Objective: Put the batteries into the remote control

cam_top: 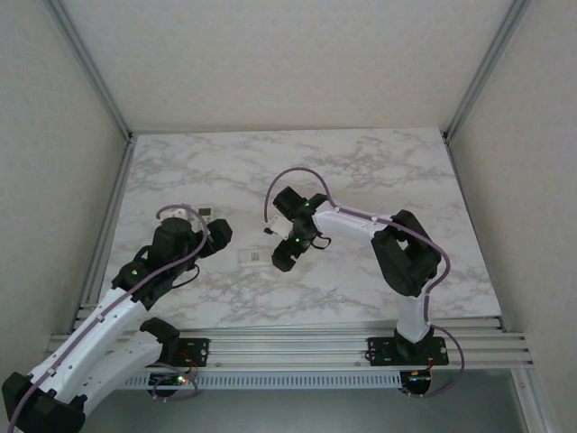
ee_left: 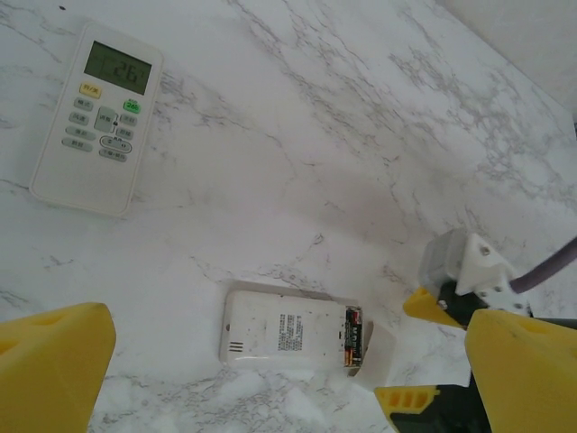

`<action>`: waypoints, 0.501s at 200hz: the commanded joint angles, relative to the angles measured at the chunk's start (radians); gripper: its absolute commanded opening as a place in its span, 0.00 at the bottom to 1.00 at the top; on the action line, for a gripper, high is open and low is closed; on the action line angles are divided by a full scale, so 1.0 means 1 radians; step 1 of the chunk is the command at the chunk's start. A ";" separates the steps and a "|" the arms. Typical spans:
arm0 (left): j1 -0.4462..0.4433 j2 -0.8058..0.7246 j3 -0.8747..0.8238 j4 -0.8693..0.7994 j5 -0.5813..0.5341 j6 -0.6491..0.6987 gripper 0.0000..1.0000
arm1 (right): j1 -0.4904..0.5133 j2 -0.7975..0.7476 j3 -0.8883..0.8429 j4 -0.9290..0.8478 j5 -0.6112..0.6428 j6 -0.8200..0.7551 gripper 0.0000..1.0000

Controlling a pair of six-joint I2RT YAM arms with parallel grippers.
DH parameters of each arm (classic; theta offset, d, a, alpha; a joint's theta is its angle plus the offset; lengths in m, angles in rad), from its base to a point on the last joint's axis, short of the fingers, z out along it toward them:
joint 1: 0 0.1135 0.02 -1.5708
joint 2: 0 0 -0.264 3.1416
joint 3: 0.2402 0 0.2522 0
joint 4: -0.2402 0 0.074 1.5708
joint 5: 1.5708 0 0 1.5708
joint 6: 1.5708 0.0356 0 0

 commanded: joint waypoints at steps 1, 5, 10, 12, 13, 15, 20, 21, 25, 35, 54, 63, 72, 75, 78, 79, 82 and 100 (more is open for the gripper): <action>0.002 -0.018 -0.025 0.006 -0.011 -0.017 1.00 | 0.023 0.036 0.026 -0.044 0.042 -0.049 0.88; 0.002 -0.018 -0.026 0.007 -0.010 -0.018 0.99 | 0.026 0.040 0.027 -0.043 0.050 -0.052 0.87; 0.002 -0.016 -0.026 0.008 -0.010 -0.017 0.99 | 0.030 0.048 0.027 -0.042 0.063 -0.056 0.87; 0.002 -0.016 -0.025 0.008 -0.009 -0.017 1.00 | 0.031 0.050 0.026 -0.041 0.069 -0.057 0.86; 0.002 -0.016 -0.024 0.008 -0.008 -0.017 1.00 | 0.032 0.052 0.025 -0.041 0.071 -0.059 0.86; 0.002 -0.014 -0.025 0.008 -0.009 -0.017 0.99 | 0.034 0.055 0.025 -0.041 0.078 -0.060 0.86; 0.002 -0.011 -0.023 0.008 -0.008 -0.017 0.99 | 0.039 0.063 0.022 -0.039 0.093 -0.068 0.85; 0.001 -0.010 -0.023 0.008 -0.008 -0.016 0.99 | 0.039 0.064 0.021 -0.039 0.097 -0.069 0.85; 0.001 -0.008 -0.023 0.006 -0.009 -0.015 1.00 | 0.044 0.070 0.020 -0.040 0.106 -0.076 0.84; 0.002 -0.003 -0.020 0.008 -0.008 -0.015 1.00 | 0.054 0.079 0.016 -0.041 0.124 -0.086 0.82; 0.001 0.001 -0.020 0.012 -0.007 -0.014 0.99 | 0.070 0.090 0.002 -0.043 0.158 -0.108 0.68; 0.002 0.003 -0.019 0.013 -0.007 -0.013 0.99 | 0.073 0.094 0.000 -0.047 0.174 -0.120 0.60; 0.001 0.004 -0.020 0.013 -0.007 -0.013 0.99 | 0.074 0.089 0.000 -0.053 0.170 -0.132 0.53; 0.001 0.004 -0.020 0.013 -0.007 -0.013 1.00 | 0.074 0.085 0.000 -0.054 0.166 -0.139 0.51; 0.003 0.003 -0.020 0.014 -0.007 -0.013 0.99 | 0.073 0.081 -0.001 -0.054 0.161 -0.146 0.49; 0.002 0.004 -0.020 0.013 -0.007 -0.013 1.00 | 0.073 0.079 -0.001 -0.055 0.158 -0.149 0.48; 0.002 0.006 -0.020 0.014 -0.006 -0.013 1.00 | 0.073 0.073 -0.002 -0.056 0.152 -0.157 0.47; 0.001 0.006 -0.018 0.012 -0.007 -0.010 0.99 | 0.074 0.022 -0.005 -0.059 0.124 -0.218 0.46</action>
